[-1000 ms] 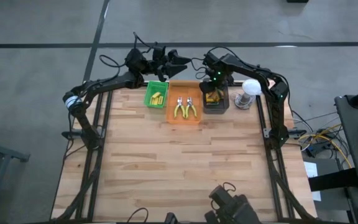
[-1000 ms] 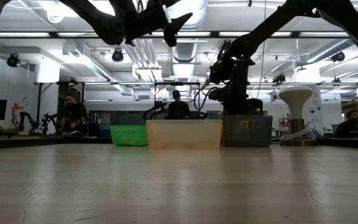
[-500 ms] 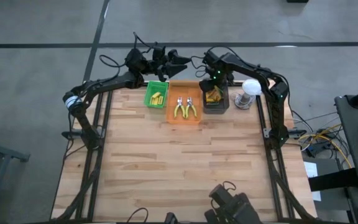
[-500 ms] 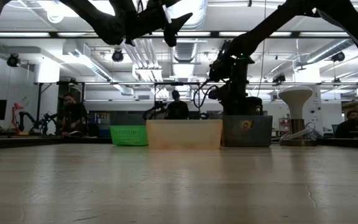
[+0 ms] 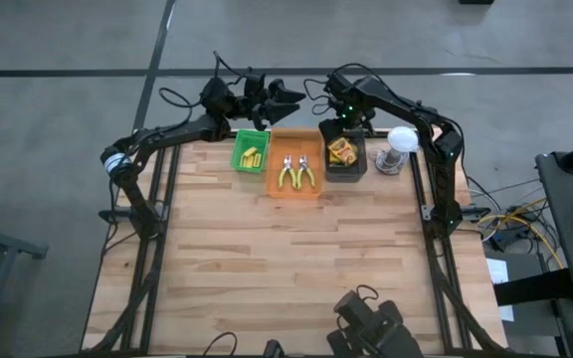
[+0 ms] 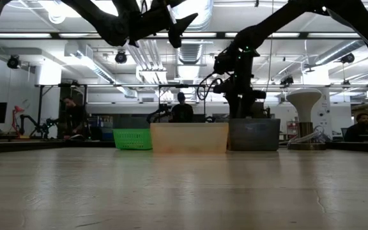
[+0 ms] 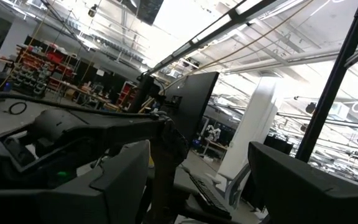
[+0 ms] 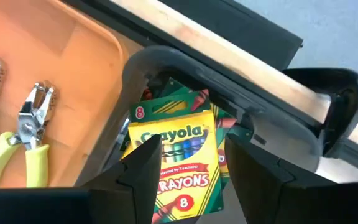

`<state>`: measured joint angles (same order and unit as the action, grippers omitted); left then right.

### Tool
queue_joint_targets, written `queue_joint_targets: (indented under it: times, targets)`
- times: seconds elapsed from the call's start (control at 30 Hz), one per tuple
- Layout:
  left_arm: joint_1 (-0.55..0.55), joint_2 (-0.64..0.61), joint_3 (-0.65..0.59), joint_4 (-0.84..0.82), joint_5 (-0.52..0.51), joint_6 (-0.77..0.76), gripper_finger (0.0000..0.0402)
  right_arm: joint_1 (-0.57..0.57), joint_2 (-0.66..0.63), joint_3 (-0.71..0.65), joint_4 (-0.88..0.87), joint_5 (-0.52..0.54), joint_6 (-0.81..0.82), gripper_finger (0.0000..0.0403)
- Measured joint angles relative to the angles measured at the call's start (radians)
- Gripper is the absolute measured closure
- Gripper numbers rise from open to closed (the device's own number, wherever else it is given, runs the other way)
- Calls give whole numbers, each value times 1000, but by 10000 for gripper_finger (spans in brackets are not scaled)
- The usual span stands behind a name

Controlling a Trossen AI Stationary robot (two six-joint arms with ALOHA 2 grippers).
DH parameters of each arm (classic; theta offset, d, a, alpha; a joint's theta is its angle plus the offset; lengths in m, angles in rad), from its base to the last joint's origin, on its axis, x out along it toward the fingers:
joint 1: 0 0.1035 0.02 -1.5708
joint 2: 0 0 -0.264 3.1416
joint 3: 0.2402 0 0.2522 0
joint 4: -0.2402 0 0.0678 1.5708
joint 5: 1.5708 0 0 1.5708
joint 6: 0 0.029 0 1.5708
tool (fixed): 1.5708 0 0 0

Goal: Pick & Place School Supplies
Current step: Return to Home Position

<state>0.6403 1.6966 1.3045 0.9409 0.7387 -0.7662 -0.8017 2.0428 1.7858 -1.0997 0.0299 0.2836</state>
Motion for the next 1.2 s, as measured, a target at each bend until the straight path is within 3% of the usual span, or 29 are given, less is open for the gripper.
queue_joint_targets:
  times: [0.33, 0.67, 0.97, 1.2]
  targets:
    - [2, 0, 0, 0, 15, 3, 122, 5, -14, 159, -107, 0, 7, 245]
    - [57, -27, 0, 1, 209, 86, 122, 50, -195, 290, -51, -1, -62, 264]
    - [142, -41, 0, 0, 371, 39, 122, 155, -485, 179, 148, -20, -189, 276]
    - [171, -43, 0, 0, 520, 37, 122, 305, -660, 16, 302, -160, -237, 277]
